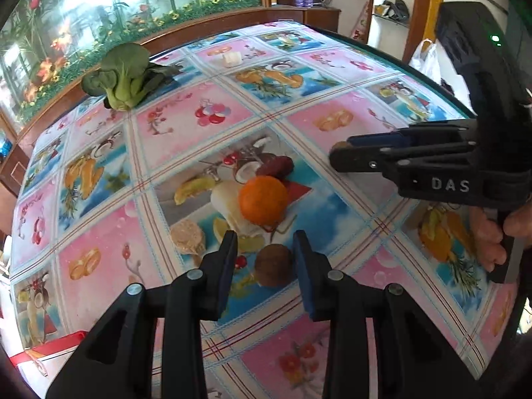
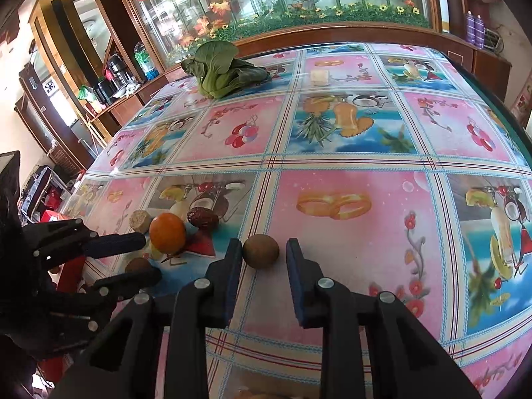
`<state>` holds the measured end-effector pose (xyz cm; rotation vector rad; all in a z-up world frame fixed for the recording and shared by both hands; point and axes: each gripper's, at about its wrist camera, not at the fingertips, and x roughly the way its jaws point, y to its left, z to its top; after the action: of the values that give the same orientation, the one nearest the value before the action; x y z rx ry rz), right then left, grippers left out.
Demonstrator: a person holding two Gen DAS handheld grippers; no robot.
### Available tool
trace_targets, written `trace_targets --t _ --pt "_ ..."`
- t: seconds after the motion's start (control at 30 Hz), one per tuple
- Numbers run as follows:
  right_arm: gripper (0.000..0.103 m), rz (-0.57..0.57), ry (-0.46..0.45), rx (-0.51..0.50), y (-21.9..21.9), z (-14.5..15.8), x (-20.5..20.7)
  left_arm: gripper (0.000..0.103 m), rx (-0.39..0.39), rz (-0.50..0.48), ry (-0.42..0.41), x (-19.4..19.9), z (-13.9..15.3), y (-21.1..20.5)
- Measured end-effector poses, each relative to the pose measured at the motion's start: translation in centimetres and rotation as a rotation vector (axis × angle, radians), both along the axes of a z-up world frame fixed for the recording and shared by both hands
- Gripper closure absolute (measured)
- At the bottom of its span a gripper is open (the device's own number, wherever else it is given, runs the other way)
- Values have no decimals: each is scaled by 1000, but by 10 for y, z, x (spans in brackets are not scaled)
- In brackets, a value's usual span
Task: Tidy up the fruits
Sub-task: 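Grasp a brown round fruit with the left gripper while the right grasps another, then carry both brown round fruits into the tray and open both grippers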
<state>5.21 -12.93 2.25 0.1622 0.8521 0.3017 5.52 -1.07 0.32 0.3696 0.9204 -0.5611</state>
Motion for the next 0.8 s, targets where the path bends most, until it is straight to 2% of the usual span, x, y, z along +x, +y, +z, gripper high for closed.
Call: trace_targets --t 0.17,0.27,0.37,0.5,0.63,0.8 --pt "82 -1 3 0 -1 0 0 67 16 3 10 -3 -5 -1" --pt "82 -2 3 1 -2 0 0 67 -10 17 20 -6 -6 1" --pt "82 -2 6 10 -2 0 -1 76 -38 44 34 -6 -6 4" --pt "82 -8 -13 31 -6 5 -5 78 -61 99 40 -9 -3 9" --pt "82 -20 -41 48 -10 11 -9 78 -111 147 13 -20 12 19" --pt "82 -46 -61 56 -16 14 -13 78 -170 181 -75 -53 47 27"
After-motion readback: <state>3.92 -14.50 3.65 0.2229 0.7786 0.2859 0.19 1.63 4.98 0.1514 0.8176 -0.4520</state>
